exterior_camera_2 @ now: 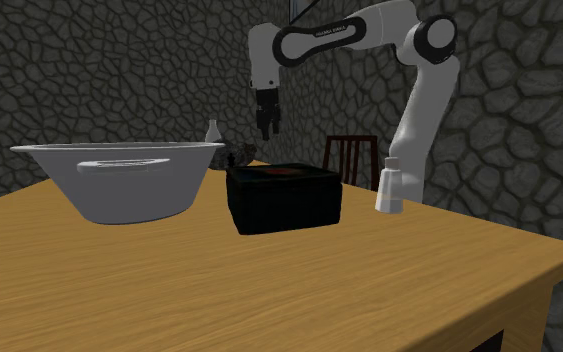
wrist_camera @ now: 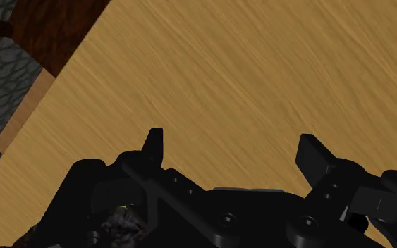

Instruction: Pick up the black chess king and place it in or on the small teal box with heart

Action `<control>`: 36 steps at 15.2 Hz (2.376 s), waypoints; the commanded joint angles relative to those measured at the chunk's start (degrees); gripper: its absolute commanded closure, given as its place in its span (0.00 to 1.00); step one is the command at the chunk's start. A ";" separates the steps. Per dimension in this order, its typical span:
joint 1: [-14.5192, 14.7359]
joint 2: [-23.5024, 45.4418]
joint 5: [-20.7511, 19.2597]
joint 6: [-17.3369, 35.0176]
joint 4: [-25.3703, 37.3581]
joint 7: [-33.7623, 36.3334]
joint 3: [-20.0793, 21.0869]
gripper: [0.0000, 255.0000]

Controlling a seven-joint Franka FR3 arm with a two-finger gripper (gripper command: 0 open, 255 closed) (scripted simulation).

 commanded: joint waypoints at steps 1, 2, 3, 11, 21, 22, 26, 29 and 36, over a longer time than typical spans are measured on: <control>0.28 4.23 -2.00 0.22 3.10 3.36 2.38 0.00; 0.53 6.51 -3.22 0.09 4.90 5.03 3.47 0.00; 0.84 8.87 -4.56 -0.14 6.78 6.72 4.52 0.00; 7.82 29.95 -17.85 -5.75 25.49 19.09 9.29 0.00; 6.67 29.75 -18.24 -0.05 19.75 19.58 8.46 0.00; 6.67 29.75 -18.24 -0.05 19.76 19.59 8.46 0.00; 6.67 29.75 -18.24 -0.05 19.76 19.59 8.46 0.00; 6.67 29.75 -18.24 -0.06 19.77 19.59 8.46 1.00; 6.67 29.71 -18.21 -0.09 19.77 19.57 8.47 1.00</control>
